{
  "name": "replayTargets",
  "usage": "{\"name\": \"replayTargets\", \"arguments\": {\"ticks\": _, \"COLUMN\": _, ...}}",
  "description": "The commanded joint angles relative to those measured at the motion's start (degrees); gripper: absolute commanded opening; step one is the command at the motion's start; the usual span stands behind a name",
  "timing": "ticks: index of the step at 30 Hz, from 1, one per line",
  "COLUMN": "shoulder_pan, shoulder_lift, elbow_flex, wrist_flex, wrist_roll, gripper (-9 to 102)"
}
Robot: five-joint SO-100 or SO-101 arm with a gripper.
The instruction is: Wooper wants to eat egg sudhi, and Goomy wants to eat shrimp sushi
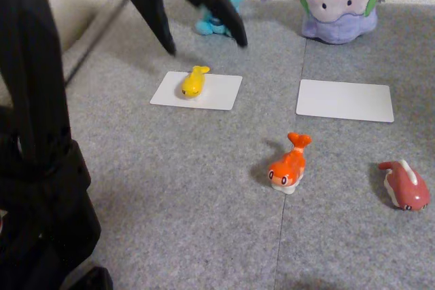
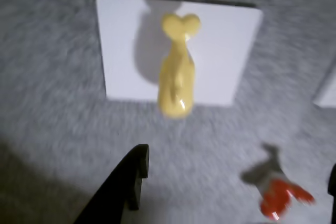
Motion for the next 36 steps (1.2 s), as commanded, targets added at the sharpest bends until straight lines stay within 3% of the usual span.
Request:
{"name": "replayTargets", "arguments": {"ticks": 1, "shoulder_pan": 0.62, "shoulder_lift": 10.72, "elbow_flex": -0.44, "wrist_flex": 3.78, "wrist_roll": -2.02, "gripper": 39}}
{"name": "replayTargets", "arguments": {"ticks": 6, "shoulder_pan": 5.8, "shoulder_lift": 16.17, "elbow_flex": -0.09, "wrist_flex": 11.34, "wrist_roll": -6.94, "gripper": 39}}
{"name": "replayTargets", "arguments": {"ticks": 14, "shoulder_pan": 28.65, "shoulder_lift": 16.17, "elbow_flex": 10.28, "wrist_flex": 11.87, "wrist_roll": -24.35, "gripper": 39}}
{"name": "replayTargets", "arguments": {"ticks": 20, "shoulder_pan": 38.41, "shoulder_lift": 16.61, "elbow_flex": 23.03, "wrist_flex": 4.13, "wrist_roll": -29.71, "gripper": 39}}
{"name": "replayTargets", "arguments": {"ticks": 30, "shoulder_pan": 37.62, "shoulder_lift": 16.26, "elbow_flex": 42.63, "wrist_flex": -20.65, "wrist_roll": -26.54, "gripper": 34}}
{"name": "replayTargets", "arguments": {"ticks": 36, "shoulder_pan": 37.09, "shoulder_lift": 16.17, "elbow_flex": 43.42, "wrist_flex": -25.22, "wrist_roll": -21.97, "gripper": 27}}
